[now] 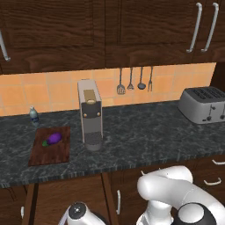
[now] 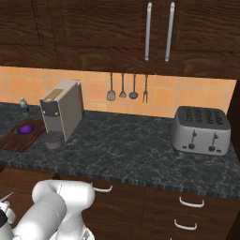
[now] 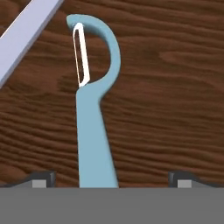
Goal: Place the appropriate cutting tool for cutting the eggplant skin on the cutting board.
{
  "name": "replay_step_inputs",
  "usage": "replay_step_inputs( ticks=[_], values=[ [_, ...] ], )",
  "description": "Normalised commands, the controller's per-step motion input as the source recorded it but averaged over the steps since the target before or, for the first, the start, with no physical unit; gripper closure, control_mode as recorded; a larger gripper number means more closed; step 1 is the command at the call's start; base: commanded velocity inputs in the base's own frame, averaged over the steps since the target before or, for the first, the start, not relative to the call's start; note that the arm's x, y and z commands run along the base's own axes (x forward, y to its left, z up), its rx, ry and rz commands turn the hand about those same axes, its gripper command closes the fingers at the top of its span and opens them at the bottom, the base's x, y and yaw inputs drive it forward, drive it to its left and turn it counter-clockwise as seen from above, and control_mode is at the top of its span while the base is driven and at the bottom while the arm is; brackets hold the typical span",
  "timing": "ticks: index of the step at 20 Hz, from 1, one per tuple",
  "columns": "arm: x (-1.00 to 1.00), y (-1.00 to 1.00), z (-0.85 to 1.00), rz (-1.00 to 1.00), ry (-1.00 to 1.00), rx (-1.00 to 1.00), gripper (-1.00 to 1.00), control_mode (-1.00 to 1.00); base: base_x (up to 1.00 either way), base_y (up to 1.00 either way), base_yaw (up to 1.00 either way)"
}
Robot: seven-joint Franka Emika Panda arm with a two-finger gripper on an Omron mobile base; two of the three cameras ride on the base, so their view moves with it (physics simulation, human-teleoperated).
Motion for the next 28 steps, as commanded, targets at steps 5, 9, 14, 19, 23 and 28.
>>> replay_step_inputs(
  ticks=[5,9,14,19,23,28],
  values=[
    [0.03,0.24,0.17,0.00,0.00,0.00,-1.00,-1.00,0.00,0.00,0.00],
    [0.12,0.28,-0.01,0.00,0.00,0.00,-1.00,-1.00,0.00,0.00,0.00],
    [0.00,0.03,-0.11,0.00,0.00,0.00,-1.00,-1.00,0.00,0.00,0.00],
    [-0.35,-0.12,-0.11,0.00,0.03,0.00,1.00,-1.00,0.00,0.00,0.00],
    [-0.21,-0.30,-0.04,0.00,0.01,0.02,1.00,-1.00,0.00,0.00,0.00],
    [0.00,-0.14,0.25,0.00,0.00,0.03,1.00,-1.00,0.00,0.00,0.00]
  ],
)
